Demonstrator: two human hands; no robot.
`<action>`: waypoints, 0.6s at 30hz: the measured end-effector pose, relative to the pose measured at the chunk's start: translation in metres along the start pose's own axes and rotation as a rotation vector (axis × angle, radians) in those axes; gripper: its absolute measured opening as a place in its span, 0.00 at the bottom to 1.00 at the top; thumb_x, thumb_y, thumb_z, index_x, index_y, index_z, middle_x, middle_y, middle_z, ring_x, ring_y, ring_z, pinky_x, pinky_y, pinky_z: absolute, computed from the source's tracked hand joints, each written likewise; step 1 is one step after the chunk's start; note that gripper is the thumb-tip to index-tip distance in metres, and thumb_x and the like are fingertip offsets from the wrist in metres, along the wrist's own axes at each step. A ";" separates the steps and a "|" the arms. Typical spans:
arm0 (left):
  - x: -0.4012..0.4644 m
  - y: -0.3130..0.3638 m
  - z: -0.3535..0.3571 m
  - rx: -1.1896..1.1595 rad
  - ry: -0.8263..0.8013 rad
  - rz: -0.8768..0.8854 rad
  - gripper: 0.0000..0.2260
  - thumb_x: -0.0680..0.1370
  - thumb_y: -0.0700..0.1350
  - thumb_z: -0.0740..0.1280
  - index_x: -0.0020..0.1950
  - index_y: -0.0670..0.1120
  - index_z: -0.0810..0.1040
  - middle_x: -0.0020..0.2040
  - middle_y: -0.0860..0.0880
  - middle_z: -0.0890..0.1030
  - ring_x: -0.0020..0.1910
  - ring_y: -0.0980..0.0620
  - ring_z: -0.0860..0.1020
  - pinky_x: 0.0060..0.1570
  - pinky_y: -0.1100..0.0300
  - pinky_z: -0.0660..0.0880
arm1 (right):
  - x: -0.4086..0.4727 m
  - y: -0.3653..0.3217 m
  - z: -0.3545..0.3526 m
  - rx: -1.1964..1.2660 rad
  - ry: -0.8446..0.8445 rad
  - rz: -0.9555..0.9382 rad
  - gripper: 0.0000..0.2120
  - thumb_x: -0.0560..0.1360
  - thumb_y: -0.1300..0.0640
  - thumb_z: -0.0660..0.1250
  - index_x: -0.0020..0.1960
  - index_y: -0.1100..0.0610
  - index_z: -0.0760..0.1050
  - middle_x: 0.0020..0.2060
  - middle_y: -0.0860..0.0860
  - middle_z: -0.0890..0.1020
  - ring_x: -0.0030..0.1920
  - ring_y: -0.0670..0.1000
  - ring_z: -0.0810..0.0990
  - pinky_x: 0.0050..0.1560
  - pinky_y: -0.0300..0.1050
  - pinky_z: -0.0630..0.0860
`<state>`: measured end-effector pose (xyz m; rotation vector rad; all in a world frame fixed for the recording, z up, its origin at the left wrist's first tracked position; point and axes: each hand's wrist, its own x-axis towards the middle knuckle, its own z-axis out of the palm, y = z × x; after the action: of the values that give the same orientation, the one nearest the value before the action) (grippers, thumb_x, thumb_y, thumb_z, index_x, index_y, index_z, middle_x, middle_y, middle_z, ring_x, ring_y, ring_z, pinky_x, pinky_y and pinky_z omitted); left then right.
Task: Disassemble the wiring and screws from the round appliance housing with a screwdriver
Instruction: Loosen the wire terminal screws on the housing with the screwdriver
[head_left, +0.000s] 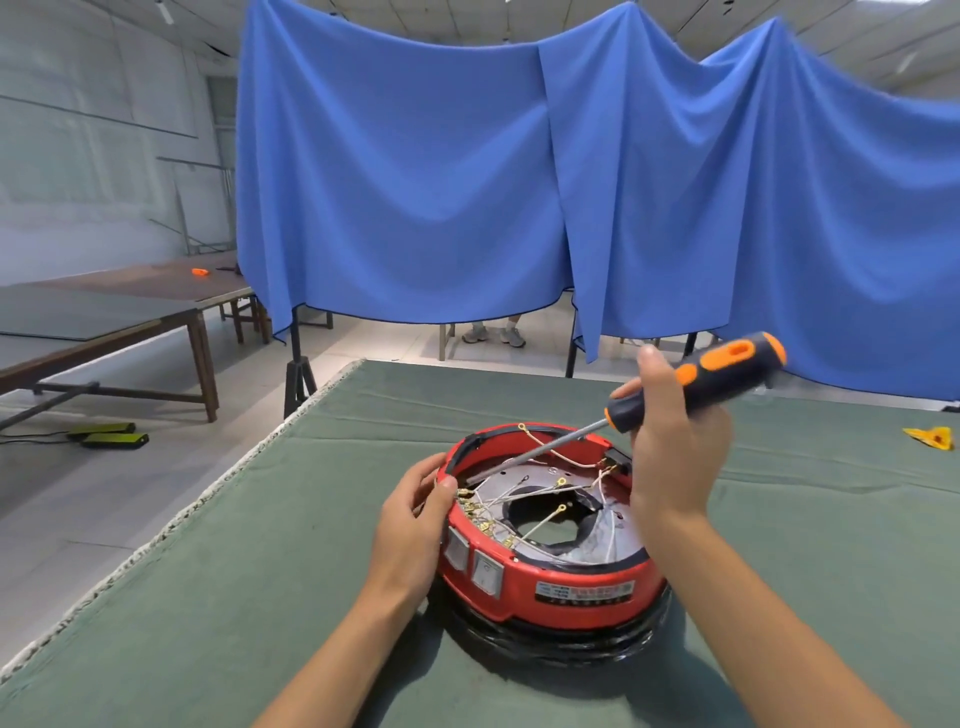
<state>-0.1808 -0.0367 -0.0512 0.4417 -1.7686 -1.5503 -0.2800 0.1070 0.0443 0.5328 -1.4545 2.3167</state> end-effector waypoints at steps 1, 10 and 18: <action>-0.003 0.000 0.000 0.028 -0.035 -0.005 0.11 0.75 0.48 0.67 0.57 0.56 0.77 0.50 0.58 0.83 0.49 0.62 0.80 0.46 0.69 0.74 | 0.003 -0.001 0.003 -0.048 -0.021 -0.009 0.17 0.70 0.48 0.70 0.27 0.56 0.76 0.22 0.45 0.76 0.26 0.41 0.73 0.31 0.33 0.71; -0.009 -0.001 -0.001 0.189 -0.115 -0.008 0.21 0.72 0.53 0.56 0.64 0.56 0.73 0.61 0.55 0.77 0.61 0.56 0.73 0.65 0.53 0.69 | 0.006 -0.020 0.000 -0.367 -0.218 -0.108 0.12 0.61 0.54 0.67 0.32 0.64 0.72 0.27 0.60 0.77 0.27 0.55 0.72 0.30 0.49 0.72; -0.007 -0.003 -0.004 0.189 -0.120 -0.017 0.22 0.72 0.53 0.55 0.65 0.56 0.74 0.61 0.56 0.77 0.60 0.58 0.75 0.63 0.55 0.70 | 0.008 -0.042 0.016 -0.362 -0.125 -0.222 0.10 0.61 0.55 0.65 0.26 0.58 0.68 0.21 0.50 0.73 0.24 0.45 0.69 0.28 0.35 0.69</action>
<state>-0.1742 -0.0354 -0.0562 0.4641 -2.0190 -1.4524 -0.2644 0.1099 0.0870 0.7002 -1.7252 1.8238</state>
